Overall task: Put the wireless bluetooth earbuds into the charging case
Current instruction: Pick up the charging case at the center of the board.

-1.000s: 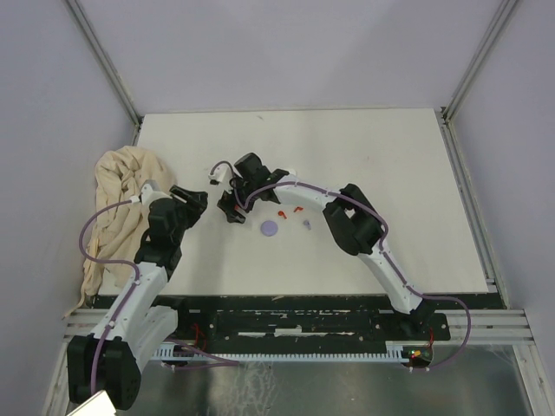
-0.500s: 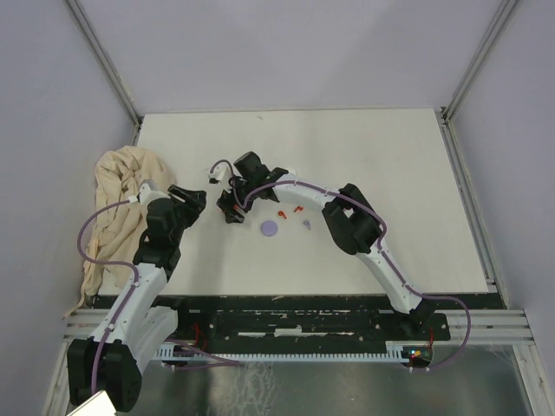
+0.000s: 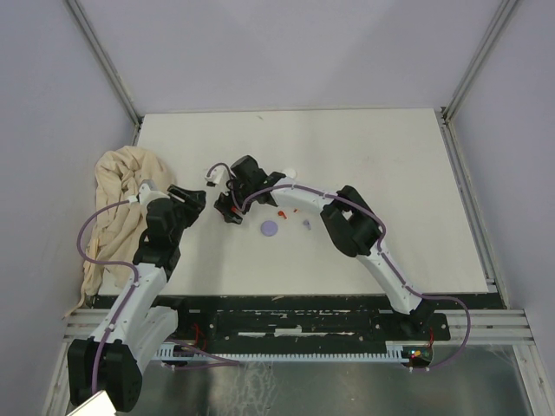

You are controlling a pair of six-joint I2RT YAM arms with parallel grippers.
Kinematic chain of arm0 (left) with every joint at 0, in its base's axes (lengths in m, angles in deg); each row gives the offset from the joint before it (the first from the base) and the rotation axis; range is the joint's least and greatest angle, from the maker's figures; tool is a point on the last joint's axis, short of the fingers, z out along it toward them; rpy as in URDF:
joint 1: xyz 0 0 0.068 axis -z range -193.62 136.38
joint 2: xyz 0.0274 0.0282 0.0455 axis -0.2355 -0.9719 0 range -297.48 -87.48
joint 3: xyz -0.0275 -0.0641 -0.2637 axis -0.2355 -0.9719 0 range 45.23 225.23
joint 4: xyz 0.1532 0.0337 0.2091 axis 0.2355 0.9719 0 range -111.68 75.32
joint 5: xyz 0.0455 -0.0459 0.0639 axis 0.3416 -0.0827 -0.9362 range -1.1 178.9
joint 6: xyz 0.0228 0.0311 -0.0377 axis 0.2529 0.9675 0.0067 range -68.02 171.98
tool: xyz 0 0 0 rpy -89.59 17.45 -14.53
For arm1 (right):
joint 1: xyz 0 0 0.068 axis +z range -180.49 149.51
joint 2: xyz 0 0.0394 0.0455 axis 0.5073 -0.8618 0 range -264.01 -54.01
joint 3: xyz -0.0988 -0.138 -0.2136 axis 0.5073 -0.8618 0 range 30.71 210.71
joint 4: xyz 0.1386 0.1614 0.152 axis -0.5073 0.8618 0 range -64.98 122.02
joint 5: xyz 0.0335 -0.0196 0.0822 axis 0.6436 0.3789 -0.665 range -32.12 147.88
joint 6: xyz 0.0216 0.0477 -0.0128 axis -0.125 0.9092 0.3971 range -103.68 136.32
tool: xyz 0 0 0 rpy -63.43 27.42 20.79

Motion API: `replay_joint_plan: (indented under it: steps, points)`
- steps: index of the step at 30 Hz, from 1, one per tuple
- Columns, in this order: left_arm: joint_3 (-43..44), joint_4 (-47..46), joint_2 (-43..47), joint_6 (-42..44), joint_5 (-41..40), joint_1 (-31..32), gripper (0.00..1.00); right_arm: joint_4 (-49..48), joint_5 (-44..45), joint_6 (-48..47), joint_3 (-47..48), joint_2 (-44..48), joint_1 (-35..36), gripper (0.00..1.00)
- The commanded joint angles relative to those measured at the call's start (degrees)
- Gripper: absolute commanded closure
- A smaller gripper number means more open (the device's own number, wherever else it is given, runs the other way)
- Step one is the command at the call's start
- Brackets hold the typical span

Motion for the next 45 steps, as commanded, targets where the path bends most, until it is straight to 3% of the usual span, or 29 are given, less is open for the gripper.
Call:
replay_joint_plan:
  steps: [1,13,25,34,39,41,45]
  points:
    - [1.89,-1.71,1.06,2.97,0.37,-0.44,0.36,0.89,5.77,-1.0,1.86,0.72,0.23,0.15]
    - [2.21,-0.84,1.35,3.31,0.21,-1.06,0.36,0.59,7.03,-2.22,4.06,-1.12,0.91,0.23]
    - [2.29,-0.27,1.71,3.5,0.2,-1.65,0.36,2.33,6.0,-3.17,7.3,-2.84,1.54,0.25]
    - [2.45,-0.18,1.63,3.75,0.31,-1.99,0.36,1.52,6.59,-2.82,6.04,-2.23,1.54,0.55]
    - [2.66,-0.01,1.7,3.85,0.62,-2.03,0.36,-8.18,6.58,-1.29,-3.18,2.36,1.36,0.65]
    - [2.76,-0.13,1.72,3.77,1.14,-2.03,0.36,-15.59,6.36,-0.15,-10.19,6.22,1.24,0.75]
    - [2.86,-2.95,0.53,3.69,5.3,-2.11,0.36,-28.84,4.84,3.54,-23.58,16.35,0.39,0.78]
